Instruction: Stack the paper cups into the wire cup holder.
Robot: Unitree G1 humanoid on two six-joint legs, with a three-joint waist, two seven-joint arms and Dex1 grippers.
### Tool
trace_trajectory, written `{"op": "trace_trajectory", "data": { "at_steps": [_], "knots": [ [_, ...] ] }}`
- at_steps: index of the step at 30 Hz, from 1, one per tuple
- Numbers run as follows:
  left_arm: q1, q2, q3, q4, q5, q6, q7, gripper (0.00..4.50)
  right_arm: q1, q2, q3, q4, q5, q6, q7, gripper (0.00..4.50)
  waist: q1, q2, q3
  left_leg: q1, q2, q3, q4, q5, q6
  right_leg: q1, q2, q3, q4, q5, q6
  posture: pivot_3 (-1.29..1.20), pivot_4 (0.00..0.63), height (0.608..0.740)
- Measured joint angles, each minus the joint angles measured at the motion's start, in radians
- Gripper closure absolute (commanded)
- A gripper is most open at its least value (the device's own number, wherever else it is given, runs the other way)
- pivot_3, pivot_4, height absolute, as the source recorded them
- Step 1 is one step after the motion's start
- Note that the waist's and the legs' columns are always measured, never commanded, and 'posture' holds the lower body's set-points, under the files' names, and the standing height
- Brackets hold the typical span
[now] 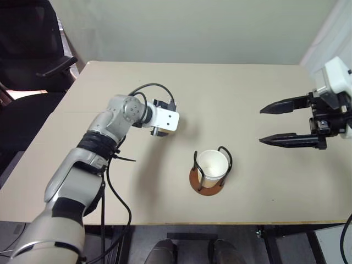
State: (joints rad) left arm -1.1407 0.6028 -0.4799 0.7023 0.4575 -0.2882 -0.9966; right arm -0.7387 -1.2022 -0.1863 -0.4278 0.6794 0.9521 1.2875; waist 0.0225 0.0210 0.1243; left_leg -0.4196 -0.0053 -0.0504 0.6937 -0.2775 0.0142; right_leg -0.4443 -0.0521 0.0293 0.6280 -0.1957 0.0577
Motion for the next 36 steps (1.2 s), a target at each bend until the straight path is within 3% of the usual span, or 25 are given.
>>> {"op": "trace_trajectory", "data": {
  "at_steps": [9,11,21,28,32,36],
  "knots": [
    [-0.053,-0.02,-0.013,0.136,0.046,-0.095,0.034,3.98,0.038,-0.037,-0.041,-0.013,0.078,0.026,-0.033,0.84,0.002,0.0,0.0,0.0,0.0,0.0,0.001,0.0,0.0,0.0,0.0,0.0,0.0,0.0,0.0,0.0,0.15,0.74],
    [-0.053,-0.026,-0.013,0.144,0.044,-0.107,0.022,4.44,0.055,-0.04,-0.044,-0.013,0.086,0.026,-0.039,0.84,0.002,0.0,0.0,-0.001,0.0,0.001,0.002,0.0,0.0,0.0,0.0,0.0,0.0,0.0,0.0,0.0,0.15,0.74],
    [-0.051,-0.01,0.004,0.086,-0.067,-0.145,-0.16,4.44,0.109,-0.069,-0.078,-0.012,0.108,-0.008,-0.04,0.84,0.002,0.0,0.0,-0.001,0.0,0.001,0.004,-0.001,0.001,0.0,0.0,0.001,0.001,0.001,0.001,0.0,0.15,0.74],
    [-0.008,0.062,0.095,-0.232,-0.421,0.064,-0.541,4.44,0.21,-0.084,-0.165,0.028,0.122,-0.027,-0.011,0.84,0.005,0.0,0.0,-0.003,0.0,0.001,0.006,-0.001,0.002,0.0,0.001,0.0,0.0,0.001,0.002,0.0,0.15,0.74],
    [-0.028,0.13,0.071,-0.429,-0.65,0.228,-0.582,4.44,0.289,-0.072,-0.247,0.021,0.152,-0.021,-0.011,0.84,0.005,0.0,0.0,-0.003,0.0,0.002,0.005,-0.001,0.002,0.0,0.001,0.001,0.001,0.001,0.002,0.0,0.15,0.74],
    [-0.135,0.191,0.005,-0.505,-0.855,0.356,-0.584,4.44,0.378,-0.056,-0.355,-0.045,0.222,0.04,-0.018,0.84,0.007,0.0,0.0,-0.001,0.001,0.002,0.005,-0.001,0.002,0.001,0.0,0.001,0.001,0.001,0.002,0.0,0.15,0.74]
  ]
}}
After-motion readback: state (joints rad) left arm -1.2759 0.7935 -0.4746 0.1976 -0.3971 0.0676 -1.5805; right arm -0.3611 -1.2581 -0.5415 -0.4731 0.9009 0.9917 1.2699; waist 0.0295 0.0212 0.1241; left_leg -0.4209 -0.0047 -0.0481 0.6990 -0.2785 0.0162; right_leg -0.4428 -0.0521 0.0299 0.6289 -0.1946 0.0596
